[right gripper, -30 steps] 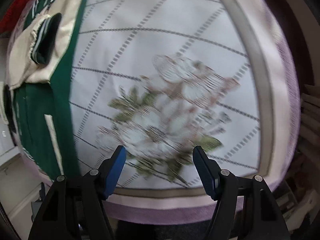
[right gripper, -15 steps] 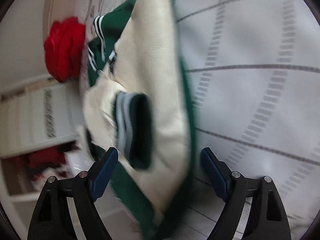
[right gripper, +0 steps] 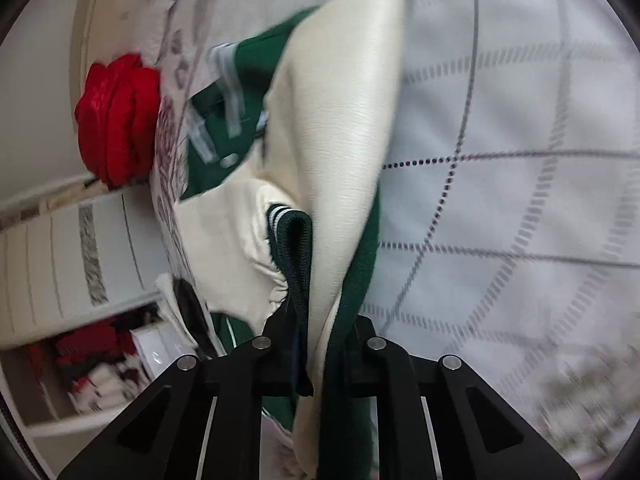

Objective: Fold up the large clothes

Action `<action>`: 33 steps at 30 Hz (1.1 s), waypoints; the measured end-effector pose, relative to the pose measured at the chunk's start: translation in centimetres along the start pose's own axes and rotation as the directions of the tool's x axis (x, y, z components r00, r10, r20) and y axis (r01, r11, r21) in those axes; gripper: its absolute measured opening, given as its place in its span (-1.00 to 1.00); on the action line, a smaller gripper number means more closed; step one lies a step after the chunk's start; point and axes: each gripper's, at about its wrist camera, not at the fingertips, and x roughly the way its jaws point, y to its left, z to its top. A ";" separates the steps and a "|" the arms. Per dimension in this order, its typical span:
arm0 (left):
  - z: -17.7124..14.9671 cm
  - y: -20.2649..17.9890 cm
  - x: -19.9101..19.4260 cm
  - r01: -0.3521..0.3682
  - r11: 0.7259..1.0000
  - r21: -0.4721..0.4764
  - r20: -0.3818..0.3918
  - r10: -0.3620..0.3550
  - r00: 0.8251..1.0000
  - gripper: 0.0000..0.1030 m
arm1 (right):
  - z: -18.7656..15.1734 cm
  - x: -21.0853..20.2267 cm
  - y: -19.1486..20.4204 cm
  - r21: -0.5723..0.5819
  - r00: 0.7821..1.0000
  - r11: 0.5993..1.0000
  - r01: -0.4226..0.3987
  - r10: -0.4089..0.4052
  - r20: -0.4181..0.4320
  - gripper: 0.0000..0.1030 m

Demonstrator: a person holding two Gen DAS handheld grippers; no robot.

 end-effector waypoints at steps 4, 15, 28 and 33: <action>-0.5 3.0 -3.5 0.130 0.989 -0.066 0.011 -0.130 0.992 -0.88 | -2.3 -6.4 4.6 -0.085 0.994 0.990 0.111 -0.108 0.035 -0.71; 4.5 20.5 5.9 0.335 0.873 -0.355 0.058 -0.337 0.940 -0.76 | -2.5 -0.4 23.3 -0.221 0.959 0.933 0.285 -0.276 0.068 -0.70; 4.4 33.4 26.1 0.511 0.558 -0.654 0.127 -0.585 0.801 0.62 | -0.5 26.2 31.8 -0.317 0.910 0.875 0.365 -0.408 -0.078 0.02; 2.8 36.1 26.2 0.503 0.543 -0.672 0.163 -0.554 0.816 0.62 | -3.1 25.1 31.8 -0.356 0.934 0.899 0.255 -0.324 -0.150 0.05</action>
